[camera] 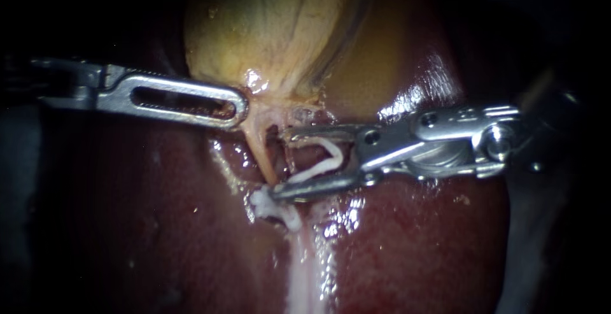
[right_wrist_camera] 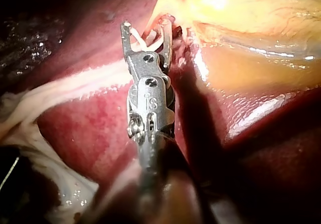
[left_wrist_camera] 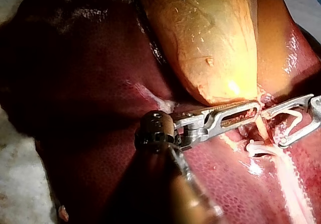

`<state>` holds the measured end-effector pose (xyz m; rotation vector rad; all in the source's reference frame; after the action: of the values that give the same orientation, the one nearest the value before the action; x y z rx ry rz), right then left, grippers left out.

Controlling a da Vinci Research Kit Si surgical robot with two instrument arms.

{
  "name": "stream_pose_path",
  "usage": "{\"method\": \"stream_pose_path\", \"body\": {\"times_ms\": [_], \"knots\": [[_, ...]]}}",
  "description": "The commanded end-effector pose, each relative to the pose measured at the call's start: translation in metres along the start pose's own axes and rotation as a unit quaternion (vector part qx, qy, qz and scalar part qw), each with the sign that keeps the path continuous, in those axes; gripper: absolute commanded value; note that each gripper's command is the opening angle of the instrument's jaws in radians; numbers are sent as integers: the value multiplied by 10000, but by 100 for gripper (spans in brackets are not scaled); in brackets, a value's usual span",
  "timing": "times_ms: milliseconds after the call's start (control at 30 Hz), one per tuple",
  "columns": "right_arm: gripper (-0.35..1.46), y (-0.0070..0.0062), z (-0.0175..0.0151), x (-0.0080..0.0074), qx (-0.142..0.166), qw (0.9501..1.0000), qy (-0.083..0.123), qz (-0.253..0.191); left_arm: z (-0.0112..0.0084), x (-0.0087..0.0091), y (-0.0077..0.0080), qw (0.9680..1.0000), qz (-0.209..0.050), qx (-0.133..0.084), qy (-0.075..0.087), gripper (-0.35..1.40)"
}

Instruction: Clipping third clip left tube

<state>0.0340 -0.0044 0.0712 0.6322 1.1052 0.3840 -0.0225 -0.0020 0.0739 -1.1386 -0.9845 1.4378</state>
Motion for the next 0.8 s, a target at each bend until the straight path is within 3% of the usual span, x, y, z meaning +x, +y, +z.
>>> {"method": "stream_pose_path", "body": {"times_ms": [33,267,467,600,800], "knots": [[50,0,2,-1,2,10000,-3,-7,0,0,0,10000,0,2,1,-35],[50,4,22,-7,32,10000,-5,84,1,0,2,10000,-2,6,5,-35],[49,10,34,-7,10,9987,55,497,2,-1,2,10000,-1,9,8,-35],[49,16,39,-5,124,9962,328,795,3,-1,2,10000,-1,10,9,-35],[49,20,48,-1,262,9926,530,1058,4,-1,2,10000,0,13,12,-35]]}}
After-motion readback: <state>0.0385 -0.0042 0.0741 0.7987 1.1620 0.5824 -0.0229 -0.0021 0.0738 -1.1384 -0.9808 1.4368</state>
